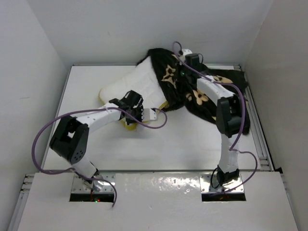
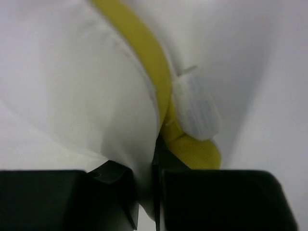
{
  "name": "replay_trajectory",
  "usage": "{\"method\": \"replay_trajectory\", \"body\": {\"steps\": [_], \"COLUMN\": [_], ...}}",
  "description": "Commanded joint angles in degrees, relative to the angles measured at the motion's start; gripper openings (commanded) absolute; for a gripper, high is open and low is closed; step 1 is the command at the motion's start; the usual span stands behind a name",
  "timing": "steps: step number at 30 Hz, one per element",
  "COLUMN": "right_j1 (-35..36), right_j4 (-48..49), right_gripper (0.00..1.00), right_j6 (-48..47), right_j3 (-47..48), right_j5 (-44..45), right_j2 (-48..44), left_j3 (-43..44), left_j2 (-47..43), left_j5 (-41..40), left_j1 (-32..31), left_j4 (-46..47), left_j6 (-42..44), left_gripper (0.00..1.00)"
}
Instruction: Put the pillow into the pillowcase
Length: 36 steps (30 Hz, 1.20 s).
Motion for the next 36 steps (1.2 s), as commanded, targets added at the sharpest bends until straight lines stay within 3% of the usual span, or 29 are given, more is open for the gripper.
{"method": "replay_trajectory", "body": {"steps": [1, 3, 4, 5, 8, 11, 14, 16, 17, 18, 19, 20, 24, 25, 26, 29, 36], "right_j1": [8.6, 9.4, 9.8, 9.9, 9.0, 6.1, 1.9, 1.0, 1.3, 1.7, 3.7, 4.8, 8.7, 10.6, 11.8, 14.7, 14.4], "right_j4": [9.8, 13.3, 13.5, 12.7, 9.8, 10.3, 10.6, 10.9, 13.6, 15.3, 16.6, 20.7, 38.5, 42.0, 45.1, 44.5, 51.2], "right_gripper": [0.24, 0.34, 0.46, 0.71, 0.99, 0.99, 0.99, 0.91, 0.79, 0.25, 0.07, 0.0, 0.29, 0.43, 0.48, 0.53, 0.48], "right_j6": [2.7, 4.7, 5.4, 5.6, 4.7, 6.8, 10.2, 11.6, 11.6, 11.3, 11.2, 11.2, 17.1, 17.5, 17.0, 14.4, 17.3], "right_j3": [7.6, 7.4, 7.4, 7.4, 4.8, -4.1, -10.0, -17.6, -21.1, -28.3, -31.8, -38.6, -53.5, -54.7, -54.8, -48.5, -43.5], "right_j5": [-19.2, -19.9, -19.4, -18.3, -12.1, -5.1, -3.5, -3.0, -3.6, -4.3, -3.6, -3.0, -0.5, 0.9, 2.0, 6.8, 16.5], "right_j2": [2.8, 3.6, 3.5, 3.5, 0.8, -7.4, -13.6, -20.6, -22.7, -24.6, -28.1, -29.7, -34.1, -33.6, -31.2, -23.6, -12.8], "left_j3": [4.6, 6.0, 6.2, 6.2, 5.5, 4.8, 3.9, 3.4, 3.3, 3.3, 3.4, 3.9, 5.6, 5.9, 6.7, 7.8, 8.8], "left_j2": [-3.4, -3.6, -3.5, -3.4, -2.9, -2.8, -3.6, -4.6, -4.9, -5.1, -5.1, -5.0, -4.2, -4.0, -3.6, -3.6, -4.4], "left_j5": [18.1, 20.6, 21.6, 23.7, 24.0, 20.7, 19.1, 19.5, 19.4, 19.3, 19.2, 19.1, 18.2, 18.0, 18.0, 17.5, 16.8], "left_j1": [-7.9, -9.1, -9.5, -9.4, -7.1, -3.3, -0.9, 0.0, 0.1, -0.1, -0.2, -0.3, -1.0, -1.0, -0.9, -1.0, -1.4], "left_j4": [-15.2, -16.4, -15.5, -14.7, -9.7, -6.3, -6.3, -7.0, -7.2, -7.5, -7.5, -7.7, -8.3, -8.4, -8.8, -9.2, -9.6], "left_j6": [3.2, 0.0, -1.8, -3.3, -10.5, -15.3, -15.6, -15.8, -16.1, -16.8, -17.3, -18.0, -19.5, -19.6, -19.9, -20.9, -22.5], "left_gripper": [0.0, 0.0, 0.0, 0.0, 0.0, 0.0, 0.0, 0.0, 0.0, 0.0, 0.0, 0.0, 0.0, 0.0, 0.0, 0.0, 0.0]}}
